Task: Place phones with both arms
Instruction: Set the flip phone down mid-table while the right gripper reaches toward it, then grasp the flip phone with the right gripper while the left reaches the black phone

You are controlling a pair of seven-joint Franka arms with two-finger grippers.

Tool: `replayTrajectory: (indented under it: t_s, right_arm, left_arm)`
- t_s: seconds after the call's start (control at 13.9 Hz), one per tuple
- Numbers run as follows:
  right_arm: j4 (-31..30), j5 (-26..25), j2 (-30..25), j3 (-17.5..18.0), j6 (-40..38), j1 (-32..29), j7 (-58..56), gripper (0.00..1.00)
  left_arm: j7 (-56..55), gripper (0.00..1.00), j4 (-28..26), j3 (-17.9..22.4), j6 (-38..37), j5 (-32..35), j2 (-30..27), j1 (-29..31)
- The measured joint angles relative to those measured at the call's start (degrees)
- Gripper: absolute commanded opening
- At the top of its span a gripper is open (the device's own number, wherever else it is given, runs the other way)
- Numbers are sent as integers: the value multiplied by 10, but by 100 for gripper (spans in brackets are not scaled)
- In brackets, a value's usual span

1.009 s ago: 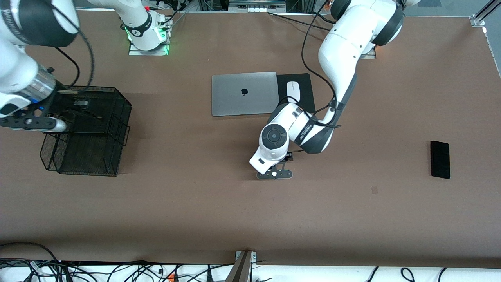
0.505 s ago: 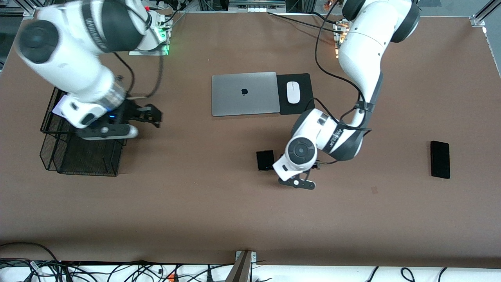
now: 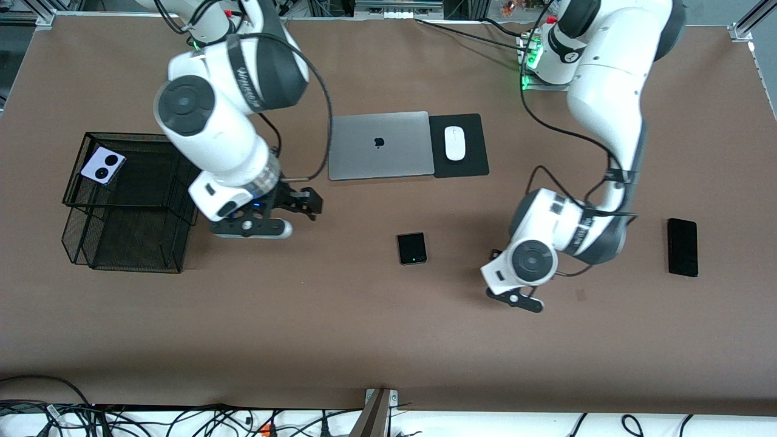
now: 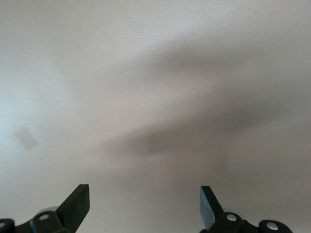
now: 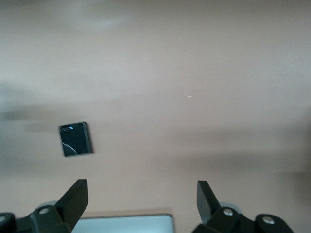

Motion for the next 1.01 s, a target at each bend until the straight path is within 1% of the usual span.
replayTrajectory:
  t_s: [0.22,0.29,0.5,0.72,0.87,1.01]
  right_arm:
    - [13,0,41,58,69,0,45,99]
    - [23,0,61,70,86,1,62,99]
    - [49,1,116,95,144,1,95,99]
    - [54,1,153,113,203,1,114,99]
    - [57,1,172,119,222,2,130,99]
    - [60,1,182,122,228,6,145,99]
  left_arm:
    - [88,100,-38,0,0,1,-40,39]
    - [112,100,-51,0,1,1,-52,51]
    - [149,100,-85,0,25,1,-81,100]
    - [163,100,-98,-1,41,1,-89,169]
    - [197,100,-99,-6,62,0,-89,224]
    - [235,100,-99,-9,79,0,-89,265]
